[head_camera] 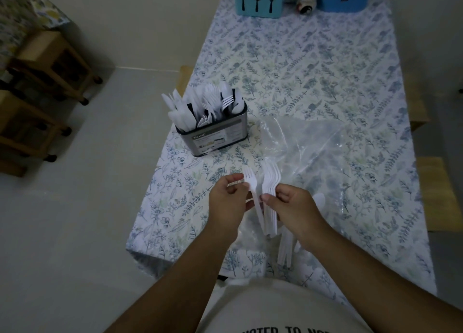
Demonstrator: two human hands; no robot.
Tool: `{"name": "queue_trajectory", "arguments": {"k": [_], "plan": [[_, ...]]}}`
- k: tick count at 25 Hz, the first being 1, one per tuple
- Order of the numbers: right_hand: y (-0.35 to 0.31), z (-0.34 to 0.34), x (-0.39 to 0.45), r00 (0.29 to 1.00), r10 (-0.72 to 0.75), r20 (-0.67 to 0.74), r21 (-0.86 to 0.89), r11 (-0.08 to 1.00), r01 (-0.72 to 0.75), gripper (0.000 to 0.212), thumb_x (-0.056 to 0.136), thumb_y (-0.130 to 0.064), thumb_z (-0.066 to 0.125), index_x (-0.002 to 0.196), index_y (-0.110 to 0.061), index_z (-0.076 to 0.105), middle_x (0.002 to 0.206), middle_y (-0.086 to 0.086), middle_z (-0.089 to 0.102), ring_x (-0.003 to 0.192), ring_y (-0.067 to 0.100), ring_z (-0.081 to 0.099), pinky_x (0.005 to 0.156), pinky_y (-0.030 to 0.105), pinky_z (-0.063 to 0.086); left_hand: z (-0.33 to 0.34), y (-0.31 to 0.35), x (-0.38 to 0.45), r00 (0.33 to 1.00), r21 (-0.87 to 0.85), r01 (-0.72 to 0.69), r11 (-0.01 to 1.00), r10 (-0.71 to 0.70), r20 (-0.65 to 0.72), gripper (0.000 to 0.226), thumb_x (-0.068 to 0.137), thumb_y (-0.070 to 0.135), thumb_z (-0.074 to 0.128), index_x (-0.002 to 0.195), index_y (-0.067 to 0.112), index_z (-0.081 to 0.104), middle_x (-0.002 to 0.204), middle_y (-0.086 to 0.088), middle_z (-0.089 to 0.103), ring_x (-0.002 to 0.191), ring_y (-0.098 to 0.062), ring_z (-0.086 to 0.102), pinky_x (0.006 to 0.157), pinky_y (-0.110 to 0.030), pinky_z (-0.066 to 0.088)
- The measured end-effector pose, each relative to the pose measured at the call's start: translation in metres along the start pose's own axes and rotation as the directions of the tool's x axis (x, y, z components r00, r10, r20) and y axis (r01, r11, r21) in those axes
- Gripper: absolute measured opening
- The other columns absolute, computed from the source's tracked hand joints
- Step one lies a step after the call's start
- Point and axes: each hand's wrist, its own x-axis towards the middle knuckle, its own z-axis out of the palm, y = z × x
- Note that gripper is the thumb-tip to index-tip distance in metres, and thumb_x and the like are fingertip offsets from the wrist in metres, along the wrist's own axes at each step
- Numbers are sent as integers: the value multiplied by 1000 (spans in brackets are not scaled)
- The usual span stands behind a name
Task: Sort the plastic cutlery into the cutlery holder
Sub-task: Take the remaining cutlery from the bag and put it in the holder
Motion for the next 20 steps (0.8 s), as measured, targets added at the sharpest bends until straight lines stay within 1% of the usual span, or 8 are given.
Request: {"name": "queue_trajectory", "arguments": {"k": [4, 8, 10, 12, 13, 15, 18, 20], "plan": [[-6, 6, 0, 995, 15, 99, 37, 999, -19, 27, 91, -9, 72, 118, -14, 75, 105, -3, 80, 95, 6, 75, 87, 22, 59, -5, 1, 1, 999, -30, 30, 999, -29, 31, 13, 96, 3, 63, 109, 7, 64, 85, -3, 74, 72, -9, 73, 65, -24, 58], [-8, 13, 0, 995, -5, 101, 0, 1000, 5, 26, 91, -7, 73, 113, -21, 77, 102, -4, 80, 95, 8, 76, 89, 26, 59, -6, -2, 4, 999, 122, -49, 991, 48, 11, 14, 96, 0, 61, 102, 6, 72, 102, -13, 74, 89, -18, 73, 68, -22, 60], [-6, 15, 3, 997, -20, 68, -100, 995, 27, 22, 89, -11, 75, 95, -31, 78, 88, -9, 80, 85, 10, 76, 84, 32, 60, -5, -3, 3, 997, 185, -79, 980, 79, 7, 18, 94, 5, 62, 104, 13, 75, 107, -8, 75, 96, -18, 72, 78, -30, 62], [-5, 17, 5, 998, -54, 21, -275, 960, 58, 8, 88, -19, 77, 87, -27, 77, 71, -10, 73, 70, 9, 68, 72, 32, 56, -3, -2, 0, 994, 242, -108, 964, 109, 10, 24, 85, 24, 73, 109, 19, 75, 102, 2, 77, 97, -12, 73, 88, -33, 60], [-7, 18, 5, 997, -79, 0, -355, 932, 74, 1, 89, -22, 76, 89, -22, 77, 69, -7, 69, 67, 10, 63, 69, 31, 54, -3, -1, -1, 989, 309, -143, 940, 143, 20, 33, 82, 33, 78, 112, 20, 74, 99, 5, 77, 94, -8, 73, 88, -30, 59], [-9, 19, 4, 990, -143, -3, -441, 888, 127, 11, 91, -24, 73, 99, -17, 77, 81, 0, 74, 75, 13, 68, 73, 31, 56, -2, 1, -3, 971, 441, -227, 868, 234, 40, 40, 79, 42, 82, 111, 20, 74, 94, 7, 77, 87, -2, 73, 81, -23, 59], [-12, 22, 4, 975, -207, 80, -461, 859, 221, 20, 98, -22, 64, 114, -15, 73, 94, -1, 76, 84, 7, 69, 76, 19, 53, -3, 11, -5, 960, 421, -266, 867, 276, 40, 19, 83, 30, 82, 97, 22, 73, 88, 10, 77, 81, 2, 72, 75, -18, 59], [-14, 24, 6, 980, -161, 114, -415, 889, 194, 28, 102, -26, 56, 124, -15, 70, 98, -5, 73, 85, -4, 65, 76, 7, 47, -5, 18, -4, 953, 416, -295, 860, 298, 59, 9, 86, 26, 79, 92, 28, 72, 85, 11, 76, 80, 4, 72, 73, -15, 58]]}}
